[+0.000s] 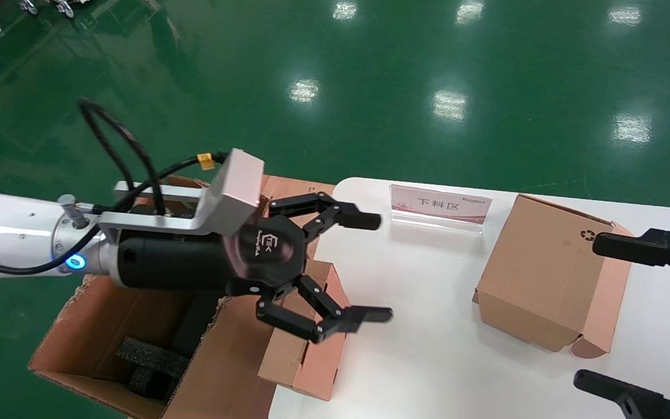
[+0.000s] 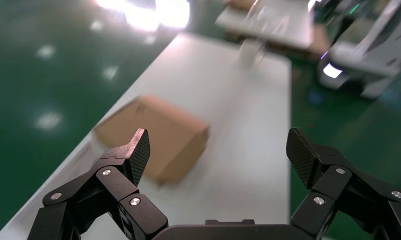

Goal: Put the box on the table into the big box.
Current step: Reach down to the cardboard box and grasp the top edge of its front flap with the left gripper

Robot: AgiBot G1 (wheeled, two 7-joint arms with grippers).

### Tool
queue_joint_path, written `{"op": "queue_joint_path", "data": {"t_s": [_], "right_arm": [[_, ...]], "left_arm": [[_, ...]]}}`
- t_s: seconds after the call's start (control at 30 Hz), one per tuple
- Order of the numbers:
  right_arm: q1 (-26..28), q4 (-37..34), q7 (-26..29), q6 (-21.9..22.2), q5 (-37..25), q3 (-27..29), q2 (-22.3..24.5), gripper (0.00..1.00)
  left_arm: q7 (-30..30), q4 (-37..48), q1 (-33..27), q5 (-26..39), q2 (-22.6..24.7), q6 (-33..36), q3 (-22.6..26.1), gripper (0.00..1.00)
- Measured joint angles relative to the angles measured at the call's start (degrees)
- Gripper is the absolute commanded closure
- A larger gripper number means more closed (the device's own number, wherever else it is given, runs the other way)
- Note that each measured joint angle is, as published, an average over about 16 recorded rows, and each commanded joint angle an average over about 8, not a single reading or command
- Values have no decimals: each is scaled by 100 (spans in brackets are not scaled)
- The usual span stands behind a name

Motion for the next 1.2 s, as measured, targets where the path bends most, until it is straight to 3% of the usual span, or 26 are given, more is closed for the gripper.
{"op": "queue_joint_path", "data": {"t_s": [0.3,0.53,0.83,1.2], "right_arm": [[0,0,0,0,0,0,0,0],[0,0,0,0,0,0,0,0],[0,0,0,0,0,0,0,0],[0,0,0,0,0,0,0,0]], "left_arm": [[-419,-168,-484,861,-177,-424,427,0],[-1275,-419,-1016,1692,-162,-426,808,0],[-3094,-769,-2030,3126,211,131,1539,0],[-5675,-918,-3527,4845,1258,1302,2988,0]]}}
